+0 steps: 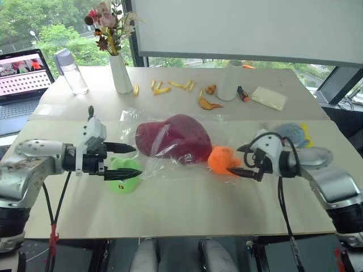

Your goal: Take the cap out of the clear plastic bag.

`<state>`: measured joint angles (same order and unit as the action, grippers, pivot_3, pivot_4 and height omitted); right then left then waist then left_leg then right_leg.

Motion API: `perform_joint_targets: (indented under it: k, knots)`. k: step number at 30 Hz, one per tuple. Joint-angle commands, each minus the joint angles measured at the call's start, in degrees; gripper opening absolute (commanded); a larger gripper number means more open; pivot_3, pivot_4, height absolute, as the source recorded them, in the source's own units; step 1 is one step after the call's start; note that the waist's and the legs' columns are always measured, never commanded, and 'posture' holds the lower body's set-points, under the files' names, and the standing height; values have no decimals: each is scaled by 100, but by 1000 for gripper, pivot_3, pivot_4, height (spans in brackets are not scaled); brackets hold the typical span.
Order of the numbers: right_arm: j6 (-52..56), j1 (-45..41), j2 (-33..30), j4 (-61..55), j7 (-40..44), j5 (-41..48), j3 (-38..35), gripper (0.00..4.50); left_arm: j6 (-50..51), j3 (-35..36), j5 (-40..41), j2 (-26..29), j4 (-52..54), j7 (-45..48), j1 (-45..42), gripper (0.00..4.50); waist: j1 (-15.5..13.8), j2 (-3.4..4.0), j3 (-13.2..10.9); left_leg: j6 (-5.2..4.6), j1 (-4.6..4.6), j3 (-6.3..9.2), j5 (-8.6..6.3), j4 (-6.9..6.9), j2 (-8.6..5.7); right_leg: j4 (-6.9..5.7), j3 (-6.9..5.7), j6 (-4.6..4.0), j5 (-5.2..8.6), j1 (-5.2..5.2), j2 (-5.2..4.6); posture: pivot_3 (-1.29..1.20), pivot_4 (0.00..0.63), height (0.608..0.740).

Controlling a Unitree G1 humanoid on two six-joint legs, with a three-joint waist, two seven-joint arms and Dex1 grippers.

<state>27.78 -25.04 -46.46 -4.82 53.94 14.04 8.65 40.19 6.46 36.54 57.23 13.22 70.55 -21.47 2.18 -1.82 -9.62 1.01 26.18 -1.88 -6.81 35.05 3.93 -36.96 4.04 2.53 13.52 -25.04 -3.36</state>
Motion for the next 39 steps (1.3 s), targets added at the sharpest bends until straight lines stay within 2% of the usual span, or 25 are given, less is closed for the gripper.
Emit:
perform_joint_targets:
  k: [1, 7, 11, 15, 21, 22, 28, 32, 39]
  knots:
    - [-245, -255, 128, 208, 15, -202, 53, 4500, 67, 252, 207, 80, 219, -18, -161, 4463, 9, 0, 0, 0, 0, 0, 0, 2, 0, -1, 0, 5, -3, 0, 0, 0, 150, 730]
    - [-291, -401, 386, 653, 53, -471, 248, 4500, 148, 345, 512, -85, 279, -134, -483, 4463, -5, -1, 0, 0, 0, 0, 0, 6, 0, -2, 0, 7, -2, 2, 1, 0, 150, 730]
    - [-254, -424, 430, 734, 85, -533, 231, 3475, 41, 411, 668, -304, 215, -224, -692, 4500, -27, -2, -1, 0, 0, 1, 0, 5, -2, -5, 0, 25, -11, 3, 1, 0, 150, 730]
    - [-162, -377, 412, 603, 147, -459, 137, 2066, 222, 480, 989, -535, 173, -352, -976, 4500, -55, -2, -1, 0, 0, 2, 0, 12, -1, -6, 0, 28, -13, 5, 2, 0, 150, 730]
    - [72, -339, 342, 299, 125, -292, -116, 135, 124, 280, 882, -651, 48, -318, -1124, 4500, -64, -2, -1, 0, 0, 3, 0, 11, -2, -8, 0, 27, -13, 5, 4, 0, 150, 730]
    - [137, -328, 312, 204, 117, -216, -227, 19, 90, 243, 862, -697, 8, -313, -1165, 4500, -76, -1, -1, 0, 0, 4, 0, 12, -1, -8, 0, 27, -13, 6, 4, 0, 150, 730]
    - [312, -411, 217, 319, -73, 364, -1324, 19, -33, 130, 873, -1088, -250, -332, -1420, 4500, -149, -2, -1, 0, 0, 4, 0, 16, -3, -8, 0, 28, -14, 9, 3, 0, 150, 730]
    - [-22, -402, -379, 1016, -371, -121, -1695, 19, -153, -124, 660, -1337, -330, -329, -1502, 4500, -172, -2, -1, 0, 0, 7, 0, 19, -7, -6, -1, 26, -15, 17, 2, 0, 150, 730]
    - [-343, -390, -993, 2112, -1103, -739, -1946, 19, -146, -144, 698, -1636, -363, -412, -1586, 4500, -108, -2, -1, -1, -2, 7, 0, 19, -9, -6, 2, 26, -16, 17, 1, 0, 150, 730]
